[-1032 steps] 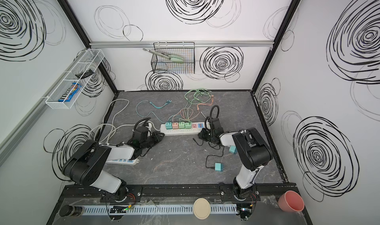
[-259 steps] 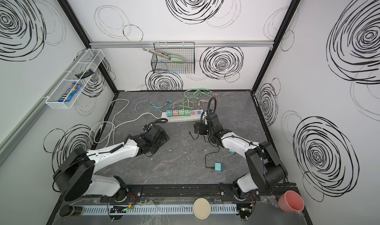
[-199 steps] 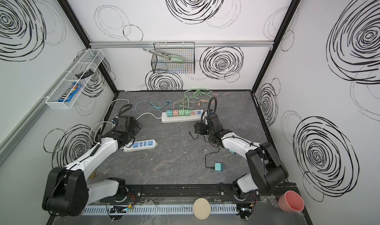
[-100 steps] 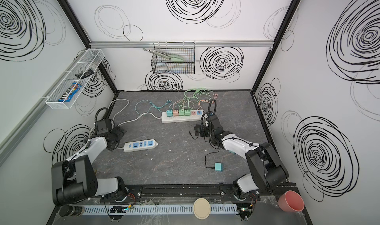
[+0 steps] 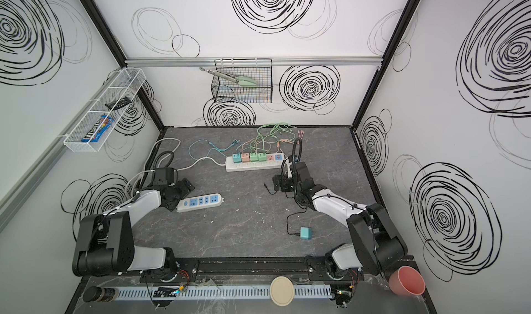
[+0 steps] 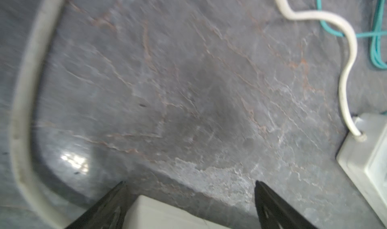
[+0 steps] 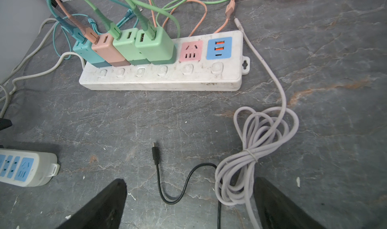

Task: Insert plugs into power strip
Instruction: Move the socket to the center of the table.

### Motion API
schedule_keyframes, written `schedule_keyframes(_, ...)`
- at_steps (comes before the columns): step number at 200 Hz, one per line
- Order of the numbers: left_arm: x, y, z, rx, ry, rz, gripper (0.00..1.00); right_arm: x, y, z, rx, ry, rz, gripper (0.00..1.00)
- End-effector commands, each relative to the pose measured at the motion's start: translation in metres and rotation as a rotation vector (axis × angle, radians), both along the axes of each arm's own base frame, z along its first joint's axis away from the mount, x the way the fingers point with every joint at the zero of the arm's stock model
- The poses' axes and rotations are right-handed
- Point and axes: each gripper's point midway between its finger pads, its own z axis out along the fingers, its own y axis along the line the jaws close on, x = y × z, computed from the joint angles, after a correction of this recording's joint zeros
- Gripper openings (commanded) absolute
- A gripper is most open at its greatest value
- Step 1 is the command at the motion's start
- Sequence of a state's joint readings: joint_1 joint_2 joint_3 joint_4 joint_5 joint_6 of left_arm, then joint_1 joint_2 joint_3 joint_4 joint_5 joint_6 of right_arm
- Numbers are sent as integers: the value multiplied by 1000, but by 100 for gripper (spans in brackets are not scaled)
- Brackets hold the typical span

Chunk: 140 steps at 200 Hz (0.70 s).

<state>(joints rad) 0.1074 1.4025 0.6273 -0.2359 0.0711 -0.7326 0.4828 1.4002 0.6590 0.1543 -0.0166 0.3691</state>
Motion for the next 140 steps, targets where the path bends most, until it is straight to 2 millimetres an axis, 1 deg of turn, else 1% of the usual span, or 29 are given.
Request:
schedule_keyframes(1,8,-21,2,-14,-20,-72,96,2,-4,9,-2,-39,-8,99)
schedule_keyframes(20,9,-46,4,-43,-20,-122,96,1,-5,8,-7,-32,-9,99)
schedule_keyframes(64,12,-108,21,-65,-86,-242,96,-7,-8,-1,-9,6,-12,98)
schedule_keyframes(74,12,-126,23,-76,-101,-279,96,-8,-12,-4,5,26,-33,98)
schedule_keyframes(87,14,-144,26,-57,-116,-324,96,-10,-18,-6,37,48,-52,98)
schedule_keyframes(107,23,-164,28,-18,-135,-394,96,-13,-24,-8,90,71,-61,98)
schedule_keyframes(115,27,-171,27,-9,-137,-424,96,-15,-22,-7,111,70,-38,98)
schedule_keyframes(140,36,-193,22,-12,-146,-488,96,-27,-4,-4,152,62,92,100)
